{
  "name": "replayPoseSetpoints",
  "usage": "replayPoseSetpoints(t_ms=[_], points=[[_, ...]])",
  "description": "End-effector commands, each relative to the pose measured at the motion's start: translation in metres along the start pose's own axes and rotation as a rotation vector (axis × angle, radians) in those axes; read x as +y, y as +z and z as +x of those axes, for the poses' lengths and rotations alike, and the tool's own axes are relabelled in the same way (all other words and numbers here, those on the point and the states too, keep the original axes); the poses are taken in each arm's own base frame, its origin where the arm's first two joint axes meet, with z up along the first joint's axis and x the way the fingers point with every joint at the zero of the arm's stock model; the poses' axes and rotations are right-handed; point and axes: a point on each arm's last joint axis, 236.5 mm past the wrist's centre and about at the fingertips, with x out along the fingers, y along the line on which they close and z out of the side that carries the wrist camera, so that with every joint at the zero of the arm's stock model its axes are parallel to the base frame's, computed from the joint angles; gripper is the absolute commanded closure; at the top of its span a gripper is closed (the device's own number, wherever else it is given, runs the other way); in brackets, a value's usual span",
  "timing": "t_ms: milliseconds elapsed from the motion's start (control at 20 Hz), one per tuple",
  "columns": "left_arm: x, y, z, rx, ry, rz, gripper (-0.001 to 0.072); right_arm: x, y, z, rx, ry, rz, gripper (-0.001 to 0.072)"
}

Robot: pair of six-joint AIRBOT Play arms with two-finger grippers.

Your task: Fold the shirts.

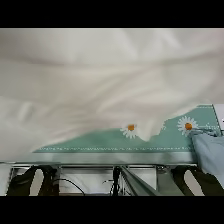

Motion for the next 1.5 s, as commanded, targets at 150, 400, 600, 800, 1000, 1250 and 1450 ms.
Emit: replayPoseSetpoints(t_ms=[150, 400, 600, 800, 1000, 1250, 1450], points=[[0.010, -0.066, -0.045, 0.312, 0.126, -0.029, 0.0681, -0.035, -0.101, -0.048, 0.467, -0.183, -0.032, 0.0687], [0.031, -0.169, 0.008, 0.663, 0.057, -0.160, 0.0681, -0.058, -0.239, -0.004, 0.932, -0.122, 0.085, 0.0687], [0.042, -0.291, 0.070, 0.919, -0.021, -0.318, 0.0681, -0.078, -0.327, 0.047, 1.106, -0.104, 0.178, 0.0687], [0.039, -0.359, 0.138, 0.953, -0.114, -0.409, 0.0681, -0.085, -0.358, 0.131, 1.021, -0.019, 0.249, 0.0687], [0.015, -0.380, 0.237, 0.849, -0.199, -0.470, 0.0680, -0.079, -0.403, 0.204, 0.974, 0.048, 0.277, 0.0687], [0.011, -0.421, 0.306, 0.836, -0.185, -0.441, 0.0681, -0.074, -0.451, 0.264, 0.930, 0.039, 0.097, 0.0686], [0.032, -0.434, 0.341, 0.742, -0.108, -0.422, 0.0680, -0.091, -0.449, 0.313, 0.751, -0.034, 0.111, 0.0686]])
